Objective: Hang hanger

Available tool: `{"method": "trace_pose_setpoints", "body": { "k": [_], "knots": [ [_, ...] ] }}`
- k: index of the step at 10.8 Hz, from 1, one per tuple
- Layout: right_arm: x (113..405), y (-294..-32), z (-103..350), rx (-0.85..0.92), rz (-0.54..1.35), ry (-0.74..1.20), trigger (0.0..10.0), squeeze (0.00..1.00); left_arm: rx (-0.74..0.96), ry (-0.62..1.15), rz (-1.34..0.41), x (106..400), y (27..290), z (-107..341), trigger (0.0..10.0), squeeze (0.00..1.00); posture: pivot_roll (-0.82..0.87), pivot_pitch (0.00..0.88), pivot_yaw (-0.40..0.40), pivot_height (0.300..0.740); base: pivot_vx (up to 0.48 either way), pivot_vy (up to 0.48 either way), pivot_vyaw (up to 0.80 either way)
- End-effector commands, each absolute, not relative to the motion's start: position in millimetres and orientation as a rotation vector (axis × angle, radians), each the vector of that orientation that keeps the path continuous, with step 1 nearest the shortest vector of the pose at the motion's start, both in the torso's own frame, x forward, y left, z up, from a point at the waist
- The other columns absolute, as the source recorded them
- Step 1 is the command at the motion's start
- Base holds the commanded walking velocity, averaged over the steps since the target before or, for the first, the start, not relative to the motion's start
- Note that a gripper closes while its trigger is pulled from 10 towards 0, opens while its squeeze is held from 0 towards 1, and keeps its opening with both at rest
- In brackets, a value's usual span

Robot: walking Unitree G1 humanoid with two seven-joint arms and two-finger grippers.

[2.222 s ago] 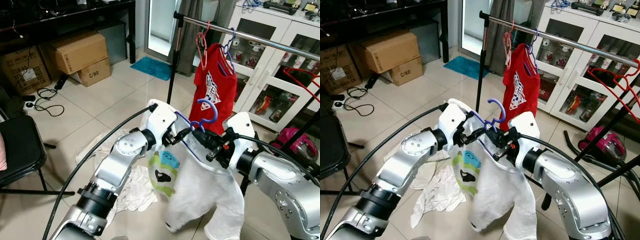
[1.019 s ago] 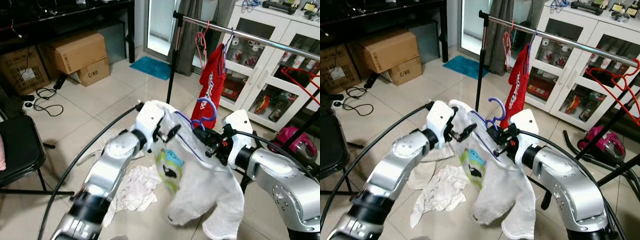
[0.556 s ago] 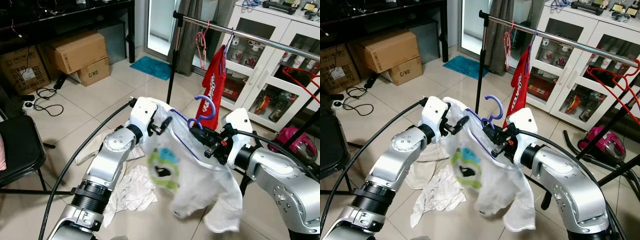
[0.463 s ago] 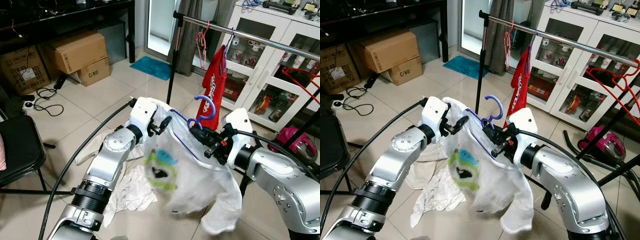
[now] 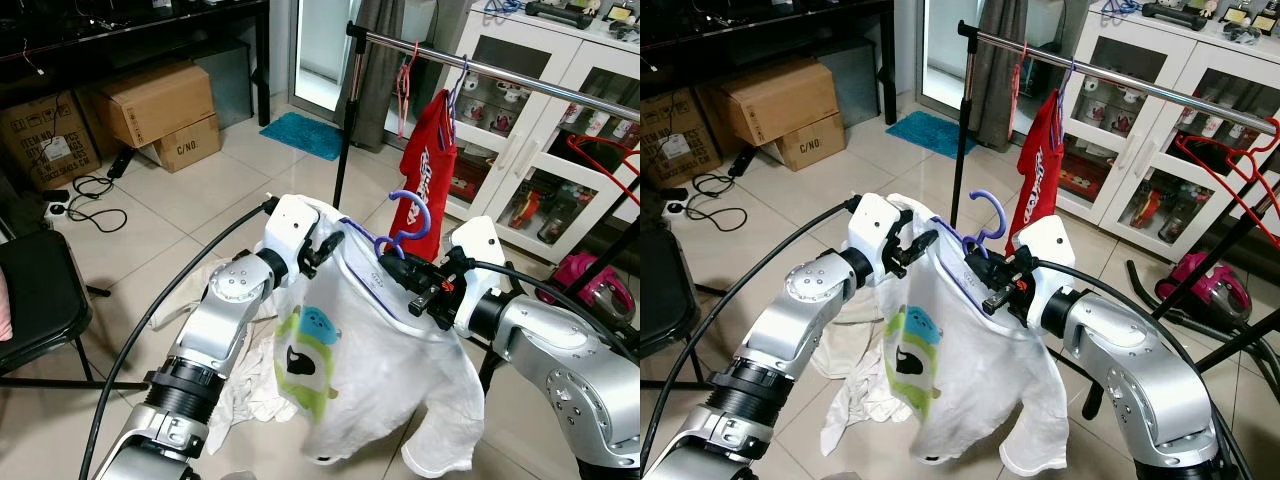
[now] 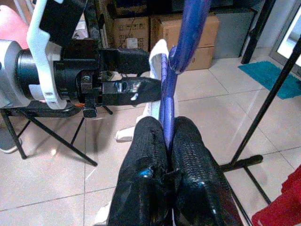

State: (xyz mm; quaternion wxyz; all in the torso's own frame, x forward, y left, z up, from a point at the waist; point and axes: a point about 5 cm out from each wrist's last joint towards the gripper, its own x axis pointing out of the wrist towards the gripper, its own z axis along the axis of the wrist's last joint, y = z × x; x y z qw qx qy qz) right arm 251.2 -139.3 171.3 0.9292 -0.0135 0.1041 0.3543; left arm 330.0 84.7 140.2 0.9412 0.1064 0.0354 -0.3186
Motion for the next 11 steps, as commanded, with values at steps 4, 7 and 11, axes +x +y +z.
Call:
{"method": "trace_pose_setpoints", "body": {
  "k": [4, 7, 11],
  "knots": [
    [251.4, -141.9, 175.6, -0.039, 0.723, 0.192, 10.0, 0.00, 0.220, 0.061, -0.666, 332.5, 79.6, 143.7, 0.0, 0.00, 0.02, 0.000, -0.060, 0.740, 0.000, 0.000, 0.00],
    [252.5, -141.7, 175.1, -0.043, 0.722, 0.193, 10.0, 0.00, 0.219, 0.064, -0.665, 333.4, 80.1, 143.5, 0.0, 0.00, 0.02, 0.000, -0.060, 0.740, 0.000, 0.000, 0.00],
    [254.4, -142.7, 169.7, -0.051, 0.701, 0.208, 10.0, 0.00, 0.222, 0.049, -0.657, 336.9, 85.2, 151.1, 0.0, 0.00, 0.03, 0.000, -0.050, 0.740, 0.000, 0.000, 0.00]
  ]
}}
